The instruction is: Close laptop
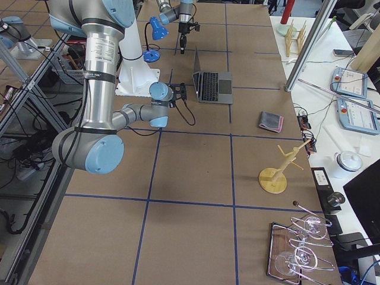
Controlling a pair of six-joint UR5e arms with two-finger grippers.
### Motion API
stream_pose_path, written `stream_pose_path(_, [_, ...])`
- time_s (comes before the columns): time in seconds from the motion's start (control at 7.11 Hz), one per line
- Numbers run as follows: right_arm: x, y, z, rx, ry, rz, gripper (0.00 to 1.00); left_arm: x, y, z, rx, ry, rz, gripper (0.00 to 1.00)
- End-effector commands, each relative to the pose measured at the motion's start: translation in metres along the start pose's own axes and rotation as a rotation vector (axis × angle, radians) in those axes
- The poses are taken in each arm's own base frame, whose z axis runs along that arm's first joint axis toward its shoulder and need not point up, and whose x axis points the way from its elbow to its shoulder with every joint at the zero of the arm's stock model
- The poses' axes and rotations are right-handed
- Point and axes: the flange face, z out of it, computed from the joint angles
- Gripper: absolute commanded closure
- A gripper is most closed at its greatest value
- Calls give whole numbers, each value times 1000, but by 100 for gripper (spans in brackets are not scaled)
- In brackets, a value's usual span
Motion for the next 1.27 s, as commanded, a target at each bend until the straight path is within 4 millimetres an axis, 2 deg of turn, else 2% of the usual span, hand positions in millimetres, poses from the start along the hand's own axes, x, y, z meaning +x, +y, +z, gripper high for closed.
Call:
stream_pose_path(0.0, [-53, -11, 45, 39, 23, -6, 99, 9, 2, 5, -7, 11, -8, 100])
stream_pose_path(0.14, [-66, -14, 56, 54, 38, -5, 99, 8, 1, 6, -7, 10, -8, 100])
stream_pose_path(0.42, [-67, -18, 56, 82, 39, -6, 100, 7, -2, 12, -9, 2, -12, 100])
stream_pose_path(0.7, [-68, -23, 57, 123, 47, -7, 100, 19, -12, 14, 2, -10, -18, 100])
stream_pose_path(0.84, [-77, -28, 60, 135, 29, -8, 100, 30, -18, 13, 25, 3, -11, 100])
stream_pose_path(1.12, [-80, -31, 63, 153, 28, -8, 100, 39, -40, 0, 74, 1, -19, 100])
